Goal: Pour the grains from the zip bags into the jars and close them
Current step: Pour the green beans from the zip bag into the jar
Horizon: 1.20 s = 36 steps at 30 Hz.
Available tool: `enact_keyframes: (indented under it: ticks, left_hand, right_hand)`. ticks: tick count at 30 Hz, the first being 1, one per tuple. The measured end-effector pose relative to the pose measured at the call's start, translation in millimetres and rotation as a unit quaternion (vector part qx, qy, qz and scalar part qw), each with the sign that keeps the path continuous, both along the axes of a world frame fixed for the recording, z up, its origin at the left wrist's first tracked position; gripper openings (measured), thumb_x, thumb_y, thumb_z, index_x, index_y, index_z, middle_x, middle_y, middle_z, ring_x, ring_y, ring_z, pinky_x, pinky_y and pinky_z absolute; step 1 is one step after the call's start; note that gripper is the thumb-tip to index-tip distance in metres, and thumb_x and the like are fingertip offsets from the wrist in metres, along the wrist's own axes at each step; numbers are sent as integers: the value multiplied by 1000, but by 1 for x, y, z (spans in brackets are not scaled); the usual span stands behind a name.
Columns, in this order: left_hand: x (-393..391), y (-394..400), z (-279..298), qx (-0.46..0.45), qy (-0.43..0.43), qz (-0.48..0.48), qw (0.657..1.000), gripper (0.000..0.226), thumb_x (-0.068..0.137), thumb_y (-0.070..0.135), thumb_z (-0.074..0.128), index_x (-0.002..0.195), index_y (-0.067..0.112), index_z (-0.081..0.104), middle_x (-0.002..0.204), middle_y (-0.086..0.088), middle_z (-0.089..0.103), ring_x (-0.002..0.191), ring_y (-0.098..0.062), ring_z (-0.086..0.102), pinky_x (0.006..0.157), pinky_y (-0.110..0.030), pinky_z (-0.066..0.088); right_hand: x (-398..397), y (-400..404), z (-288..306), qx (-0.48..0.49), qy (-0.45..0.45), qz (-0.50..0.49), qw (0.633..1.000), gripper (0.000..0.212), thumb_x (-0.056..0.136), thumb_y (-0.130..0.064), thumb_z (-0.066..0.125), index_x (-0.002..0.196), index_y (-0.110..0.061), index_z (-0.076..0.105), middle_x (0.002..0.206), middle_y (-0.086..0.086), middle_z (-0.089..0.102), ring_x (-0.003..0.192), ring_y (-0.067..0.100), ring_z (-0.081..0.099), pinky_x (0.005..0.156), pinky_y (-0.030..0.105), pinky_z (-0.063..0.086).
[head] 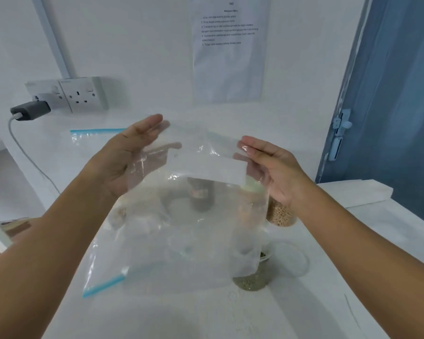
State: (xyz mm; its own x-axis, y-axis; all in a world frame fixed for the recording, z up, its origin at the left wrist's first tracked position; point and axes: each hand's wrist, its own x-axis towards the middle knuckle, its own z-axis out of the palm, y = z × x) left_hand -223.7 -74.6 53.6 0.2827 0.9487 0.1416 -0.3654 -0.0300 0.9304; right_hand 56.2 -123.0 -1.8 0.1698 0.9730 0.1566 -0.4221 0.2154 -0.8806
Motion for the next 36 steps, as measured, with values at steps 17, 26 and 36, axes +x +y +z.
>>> enact_keyframes:
  ticks: [17, 26, 36]
  left_hand:
    - [284, -50, -33, -147, -49, 27, 988, 35, 104, -5, 46, 130, 8, 66, 136, -21, 66, 95, -31, 78, 82, -34, 64]
    - [383, -51, -92, -248, -39, 13, 968, 33, 105, -3, 47, 121, 15, 70, 139, -15, 64, 95, -31, 75, 92, -42, 59]
    - [422, -34, -206, -320, -19, -13, 947, 34, 99, -15, 51, 122, 6, 63, 135, -13, 61, 90, -28, 78, 67, -34, 66]
  right_hand:
    - [298, -45, -16, -112, -36, 34, 992, 32, 100, 1, 59, 129, -8, 69, 118, 8, 77, 82, 17, 78, 63, 25, 61]
    - [404, -53, -50, -224, -120, 4, 967, 31, 99, -1, 62, 127, -10, 72, 121, 10, 76, 109, 25, 73, 99, 42, 57]
    - [426, -66, -134, -363, -190, -61, 910, 33, 100, 5, 54, 118, -14, 75, 101, 3, 73, 77, 19, 65, 52, 20, 55]
